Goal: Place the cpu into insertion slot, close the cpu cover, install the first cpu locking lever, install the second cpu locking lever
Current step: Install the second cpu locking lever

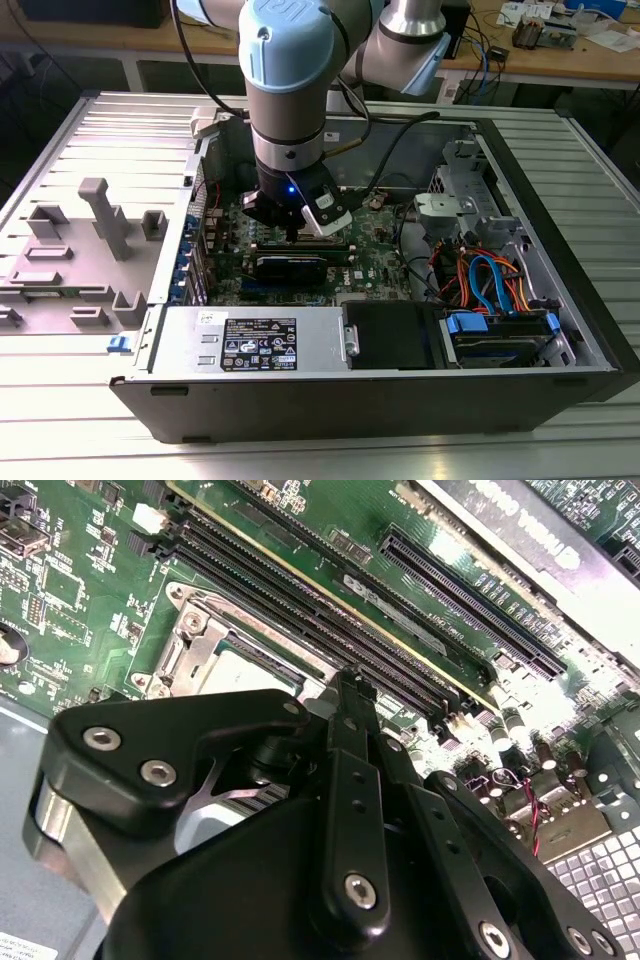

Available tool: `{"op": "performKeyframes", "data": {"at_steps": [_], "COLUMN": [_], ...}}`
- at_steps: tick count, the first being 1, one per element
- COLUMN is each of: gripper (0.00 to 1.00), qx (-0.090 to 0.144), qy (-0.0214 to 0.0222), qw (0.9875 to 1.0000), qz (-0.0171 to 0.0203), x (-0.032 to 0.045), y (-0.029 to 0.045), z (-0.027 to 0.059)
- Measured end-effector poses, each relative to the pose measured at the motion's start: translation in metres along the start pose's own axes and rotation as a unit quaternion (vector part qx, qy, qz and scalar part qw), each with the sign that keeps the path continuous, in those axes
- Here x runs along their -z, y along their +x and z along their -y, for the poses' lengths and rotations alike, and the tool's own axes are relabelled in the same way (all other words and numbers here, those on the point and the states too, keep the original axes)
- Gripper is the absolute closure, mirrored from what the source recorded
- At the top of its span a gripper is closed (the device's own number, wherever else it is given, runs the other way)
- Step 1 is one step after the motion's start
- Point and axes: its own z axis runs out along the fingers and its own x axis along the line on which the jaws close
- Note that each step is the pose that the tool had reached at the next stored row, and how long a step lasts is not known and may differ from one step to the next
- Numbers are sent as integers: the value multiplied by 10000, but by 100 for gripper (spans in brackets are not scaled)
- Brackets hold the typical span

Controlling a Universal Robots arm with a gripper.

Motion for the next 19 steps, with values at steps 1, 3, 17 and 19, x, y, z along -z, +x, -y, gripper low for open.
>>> {"op": "performKeyframes", "data": {"at_steps": [1, 3, 17, 19], "gripper": [89, 89, 89, 89], "qx": [-1, -5, -30, -30], "qy": [0, -3, -52, -57], "qw": [10000, 10000, 9999, 9999], "qz": [-3, -31, -158, -157], "x": [-2, -20, -133, -134], "y": [1, 1, 8, 8], "z": [1, 3, 23, 23]}}
